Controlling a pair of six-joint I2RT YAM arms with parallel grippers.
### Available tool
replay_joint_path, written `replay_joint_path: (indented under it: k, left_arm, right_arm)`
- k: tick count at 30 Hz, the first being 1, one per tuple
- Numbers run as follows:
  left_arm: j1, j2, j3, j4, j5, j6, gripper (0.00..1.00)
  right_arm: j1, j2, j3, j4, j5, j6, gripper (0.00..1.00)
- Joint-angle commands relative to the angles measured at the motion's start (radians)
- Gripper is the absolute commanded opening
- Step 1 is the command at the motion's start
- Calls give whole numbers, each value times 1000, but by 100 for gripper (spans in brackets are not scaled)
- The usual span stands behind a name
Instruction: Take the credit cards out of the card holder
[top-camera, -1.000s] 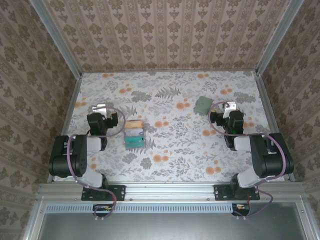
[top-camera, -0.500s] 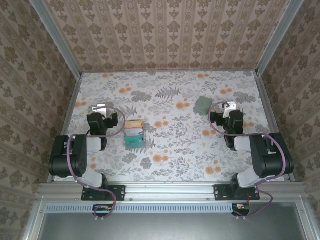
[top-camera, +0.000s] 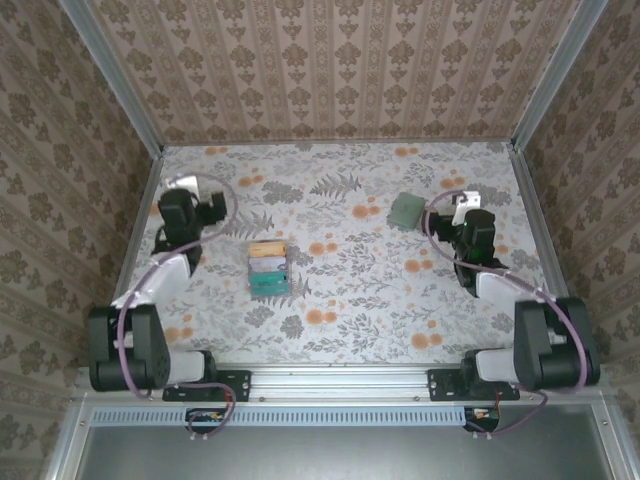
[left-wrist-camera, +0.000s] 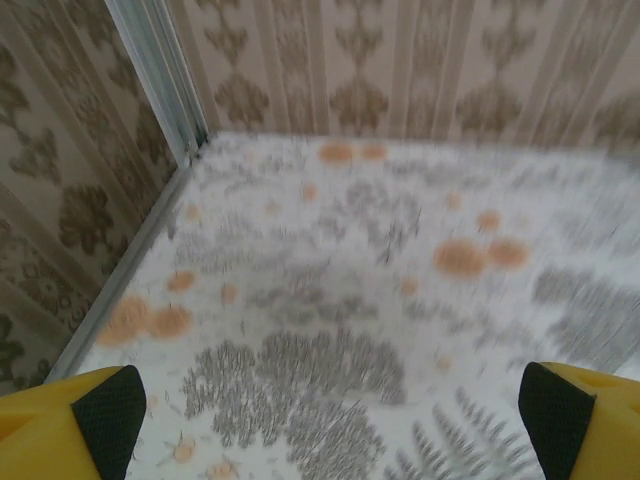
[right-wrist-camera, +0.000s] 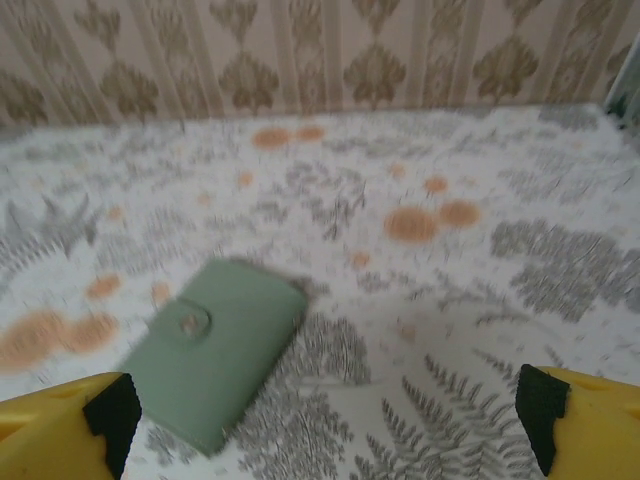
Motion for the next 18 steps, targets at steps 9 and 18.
replay_joint_path:
  k: [9, 18]
  left_arm:
    - [-2, -9, 326, -650, 182, -341, 99]
    - [-209, 105, 451, -788, 158, -347, 96]
  right_arm:
    - [-11, -150, 296, -667, 37, 426, 100]
    - [41, 85, 383, -744, -38, 464, 100]
